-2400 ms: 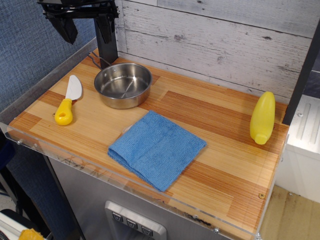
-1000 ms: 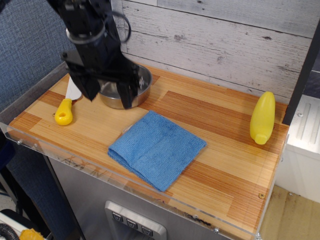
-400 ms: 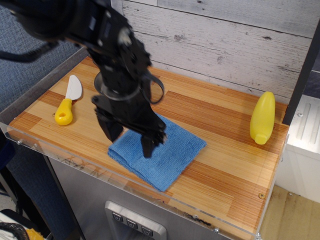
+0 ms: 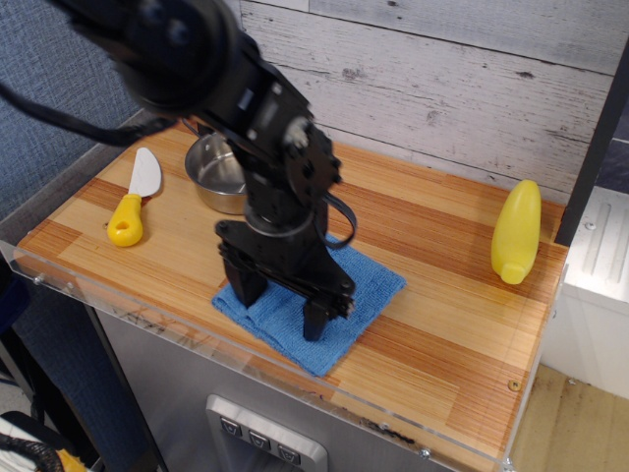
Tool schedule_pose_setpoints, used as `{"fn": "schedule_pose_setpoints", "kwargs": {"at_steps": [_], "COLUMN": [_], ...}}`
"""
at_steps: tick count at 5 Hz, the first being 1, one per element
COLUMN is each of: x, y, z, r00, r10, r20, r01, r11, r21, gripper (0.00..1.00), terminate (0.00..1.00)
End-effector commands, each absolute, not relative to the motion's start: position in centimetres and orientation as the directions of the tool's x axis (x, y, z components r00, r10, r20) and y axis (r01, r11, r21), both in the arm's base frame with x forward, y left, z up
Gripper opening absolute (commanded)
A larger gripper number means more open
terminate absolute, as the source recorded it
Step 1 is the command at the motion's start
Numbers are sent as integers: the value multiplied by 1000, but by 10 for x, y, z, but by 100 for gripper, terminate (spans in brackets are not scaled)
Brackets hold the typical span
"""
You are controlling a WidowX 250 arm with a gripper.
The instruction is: Put the towel on the right of the pan.
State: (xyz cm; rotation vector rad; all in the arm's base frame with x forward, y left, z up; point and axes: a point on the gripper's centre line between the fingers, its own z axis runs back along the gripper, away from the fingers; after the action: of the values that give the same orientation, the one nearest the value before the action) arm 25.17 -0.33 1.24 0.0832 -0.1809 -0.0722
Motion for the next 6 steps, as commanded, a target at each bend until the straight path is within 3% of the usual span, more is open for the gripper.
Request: {"fn": "schedule_pose_setpoints", "kwargs": {"at_steps": [1,6], "x": [278,370], "y": [-6,16], "z": [2,-9], "r00": [984,984], "r10": [-48,67], "r20": [174,167], "r01": [33,-82], "r11": [996,993], "r21": [87,86], "gripper": [100,100], "terminate": [0,0]}}
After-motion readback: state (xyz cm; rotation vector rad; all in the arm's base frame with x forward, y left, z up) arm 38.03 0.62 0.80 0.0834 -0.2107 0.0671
